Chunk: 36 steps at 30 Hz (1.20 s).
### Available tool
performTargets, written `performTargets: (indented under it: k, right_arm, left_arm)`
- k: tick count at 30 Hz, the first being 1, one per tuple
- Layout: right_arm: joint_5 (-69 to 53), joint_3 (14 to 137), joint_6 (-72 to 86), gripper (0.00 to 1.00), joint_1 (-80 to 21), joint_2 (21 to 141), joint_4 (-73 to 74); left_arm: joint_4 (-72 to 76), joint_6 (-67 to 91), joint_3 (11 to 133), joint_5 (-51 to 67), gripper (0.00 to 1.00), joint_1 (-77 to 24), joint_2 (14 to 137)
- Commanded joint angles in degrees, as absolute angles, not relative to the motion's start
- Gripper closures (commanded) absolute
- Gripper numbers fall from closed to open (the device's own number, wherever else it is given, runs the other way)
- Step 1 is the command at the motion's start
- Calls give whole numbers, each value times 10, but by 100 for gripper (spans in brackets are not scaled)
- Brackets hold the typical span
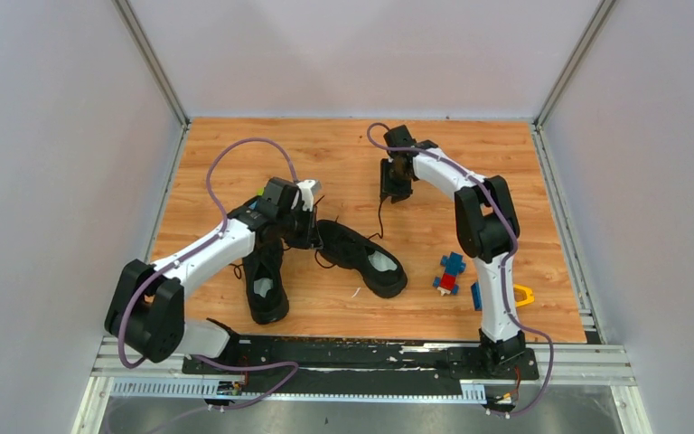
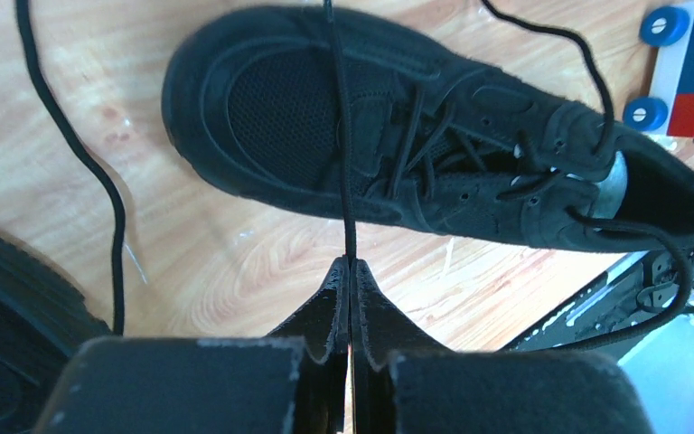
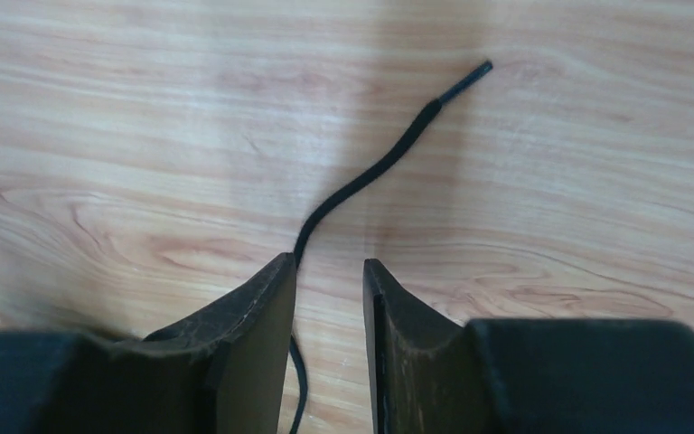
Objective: Tie the shoes
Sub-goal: Adjust the shoe at the center of the board, then pick up the shoelace at the center of the board.
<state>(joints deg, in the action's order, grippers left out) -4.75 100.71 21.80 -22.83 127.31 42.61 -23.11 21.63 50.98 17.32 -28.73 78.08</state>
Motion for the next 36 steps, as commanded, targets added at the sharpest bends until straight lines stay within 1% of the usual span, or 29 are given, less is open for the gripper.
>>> performTargets:
  k: [1, 6, 11, 18, 20, 22, 23, 24, 27, 30, 31, 33, 36]
  right_arm:
    - [25, 1055, 261, 66, -240, 1288, 430]
    - [27, 1068, 268, 67, -254, 1291, 444]
    - [12, 1001, 272, 68, -272, 1254, 463]
    - [64, 956, 261, 69, -309, 1272, 470]
    - [81, 947, 259, 75, -310, 1280, 471]
    - [91, 930, 254, 86, -305, 1283, 471]
    - [93, 916, 254, 95, -301, 1278, 471]
    - [89, 906, 252, 100, -295, 1271, 468]
    - [52, 896, 227, 100, -269, 1230, 450]
    - [-75, 926, 119, 100, -241, 1163, 434]
    - [-96, 931, 103, 100, -235, 1137, 426]
    - [-157, 916, 82, 100, -215, 1074, 392]
    - [-235, 854, 55, 100, -194, 977, 314]
  left_arm:
    - [-196, 239, 495, 199, 100, -290, 792]
    - [-179, 231, 494, 206, 100, -293, 809]
    - [-164, 217, 494, 214, 100, -296, 837]
    - [-108, 203, 511, 212, 100, -301, 917]
    - [-75, 191, 520, 200, 100, -301, 929]
    - [-48, 175, 531, 185, 100, -301, 941]
    - [-44, 168, 545, 176, 100, -301, 947]
    - [-39, 153, 553, 173, 100, -301, 960]
    - [-36, 122, 600, 164, 100, -301, 981]
    - [-43, 81, 630, 176, 100, -298, 988]
    - [-44, 67, 643, 188, 100, -296, 983]
    - [-48, 48, 658, 208, 100, -294, 971]
    - [-65, 39, 674, 241, 100, -294, 951]
